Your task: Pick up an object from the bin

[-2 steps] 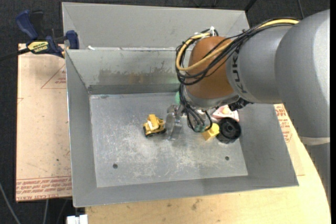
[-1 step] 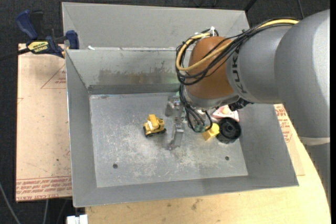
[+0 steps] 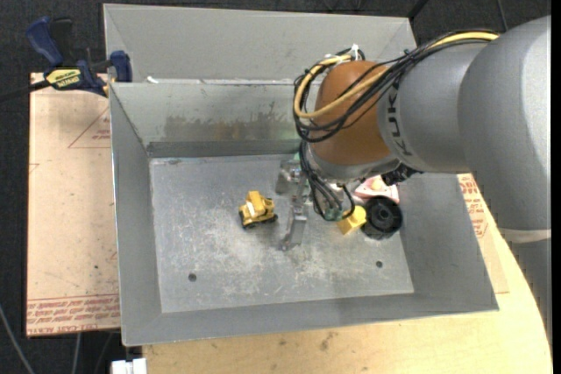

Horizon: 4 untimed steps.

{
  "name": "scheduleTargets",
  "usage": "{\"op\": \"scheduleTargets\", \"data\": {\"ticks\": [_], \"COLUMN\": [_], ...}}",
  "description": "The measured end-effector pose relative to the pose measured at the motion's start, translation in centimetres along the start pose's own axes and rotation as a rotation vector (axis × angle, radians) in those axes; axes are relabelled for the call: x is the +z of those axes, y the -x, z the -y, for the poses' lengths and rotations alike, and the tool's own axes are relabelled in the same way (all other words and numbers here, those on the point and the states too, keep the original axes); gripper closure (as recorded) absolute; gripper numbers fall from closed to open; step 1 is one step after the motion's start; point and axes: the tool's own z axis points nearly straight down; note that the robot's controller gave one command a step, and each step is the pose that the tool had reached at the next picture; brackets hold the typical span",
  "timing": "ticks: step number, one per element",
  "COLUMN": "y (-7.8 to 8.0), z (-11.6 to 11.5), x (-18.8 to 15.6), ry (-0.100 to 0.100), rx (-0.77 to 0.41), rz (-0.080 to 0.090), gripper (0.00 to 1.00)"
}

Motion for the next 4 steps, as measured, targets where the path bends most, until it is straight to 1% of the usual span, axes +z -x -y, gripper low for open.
{"op": "scheduleTargets", "data": {"ticks": [1, 2, 3, 4], "y": [1.5, 3.2, 2.8, 2.7], "z": [-2.1, -4.7, -2.2, -1.4], "x": [0.0, -0.1, 0.0, 0.0], "ry": [-0.004, 0.001, 0.0, 0.0], "rx": [-0.079, -0.167, -0.152, -0.145], "rz": [-0.003, 0.001, -0.001, -0.001], "gripper": [0.0, 1.0, 0.0, 0.0]}}
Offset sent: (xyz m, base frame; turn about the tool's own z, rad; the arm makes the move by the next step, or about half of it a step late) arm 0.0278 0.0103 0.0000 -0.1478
